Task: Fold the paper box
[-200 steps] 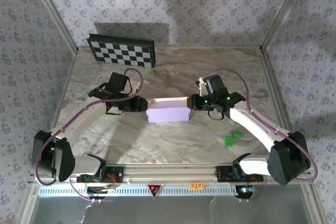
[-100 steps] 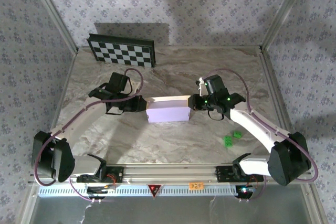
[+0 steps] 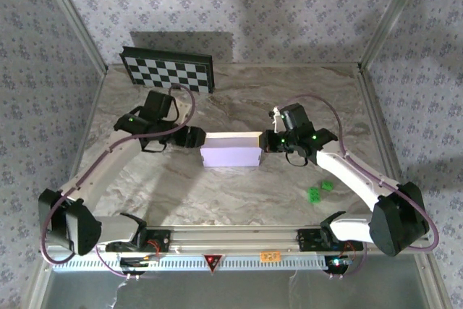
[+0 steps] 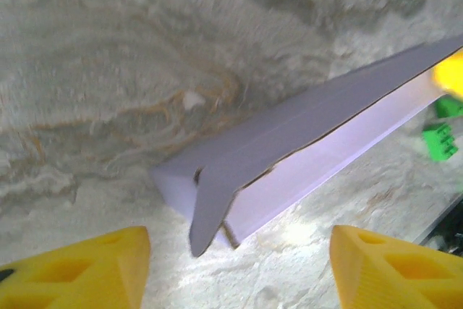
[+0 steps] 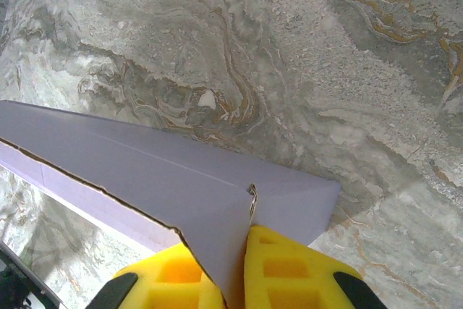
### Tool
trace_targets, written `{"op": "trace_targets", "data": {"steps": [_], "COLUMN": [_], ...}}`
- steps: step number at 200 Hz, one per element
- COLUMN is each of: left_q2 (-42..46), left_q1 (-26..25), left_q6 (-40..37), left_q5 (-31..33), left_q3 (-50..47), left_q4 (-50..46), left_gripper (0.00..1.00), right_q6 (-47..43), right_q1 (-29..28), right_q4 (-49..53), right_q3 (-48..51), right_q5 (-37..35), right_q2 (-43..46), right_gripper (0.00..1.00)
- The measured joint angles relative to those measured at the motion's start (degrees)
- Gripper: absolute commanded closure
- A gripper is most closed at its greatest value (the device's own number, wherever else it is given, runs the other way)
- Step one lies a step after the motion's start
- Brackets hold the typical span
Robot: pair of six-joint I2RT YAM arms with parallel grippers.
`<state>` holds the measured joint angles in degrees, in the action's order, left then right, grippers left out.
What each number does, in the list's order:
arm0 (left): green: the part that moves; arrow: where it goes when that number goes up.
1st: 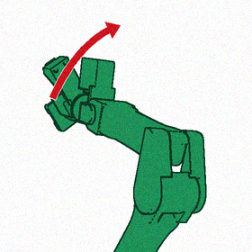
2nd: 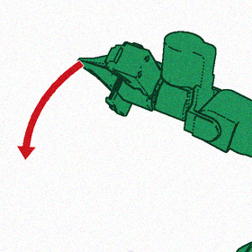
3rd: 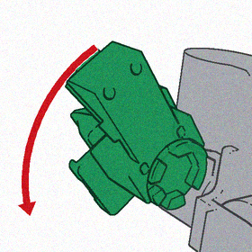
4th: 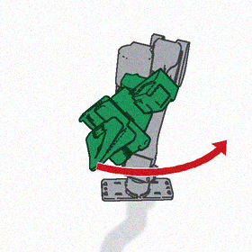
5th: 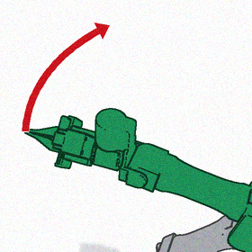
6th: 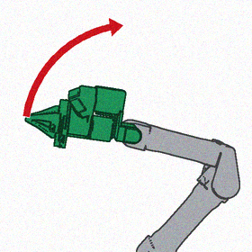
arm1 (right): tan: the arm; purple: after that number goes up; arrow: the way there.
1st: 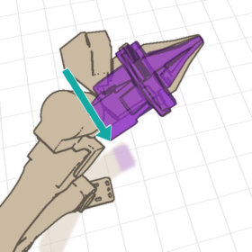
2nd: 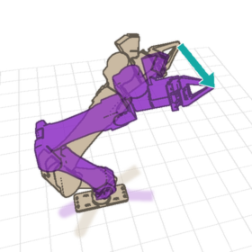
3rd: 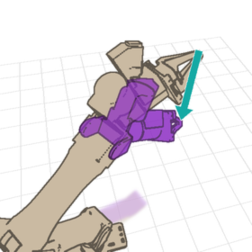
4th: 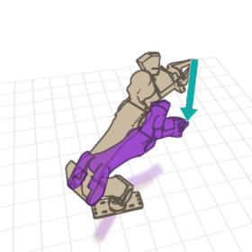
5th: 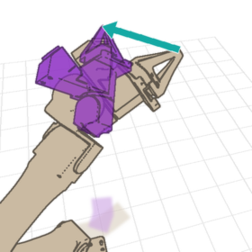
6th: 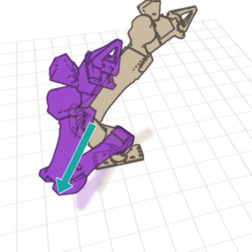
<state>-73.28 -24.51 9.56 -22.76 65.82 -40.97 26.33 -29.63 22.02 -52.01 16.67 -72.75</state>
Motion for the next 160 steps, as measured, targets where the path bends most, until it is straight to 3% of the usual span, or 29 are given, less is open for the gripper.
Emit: {"op": "trace_targets", "data": {"steps": [28, 76, 160], "left_q2": [-2.84, -15.19, -24.41], "left_q1": [-0.33, -5.35, -10.73], "left_q6": [-7.56, -23.04, -35.23], "left_q5": [-2.80, -7.96, -9.99], "left_q3": [7.76, 19.12, 21.16], "left_q4": [-0.76, -5.90, -11.72], "left_gripper": [0.21, 0.20, 0.21], "right_q6": [-0.26, -0.63, -0.87], "right_q1": [-0.42, -0.92, -1.92], "right_q4": [0.37, 1.33, 2.60], "right_q3": [-0.33, -0.96, -1.81], "right_q5": [-0.70, -1.36, -2.40], "right_q2": [-0.07, -0.24, -0.42], "right_gripper": [0.89, 0.89, 0.88]}}
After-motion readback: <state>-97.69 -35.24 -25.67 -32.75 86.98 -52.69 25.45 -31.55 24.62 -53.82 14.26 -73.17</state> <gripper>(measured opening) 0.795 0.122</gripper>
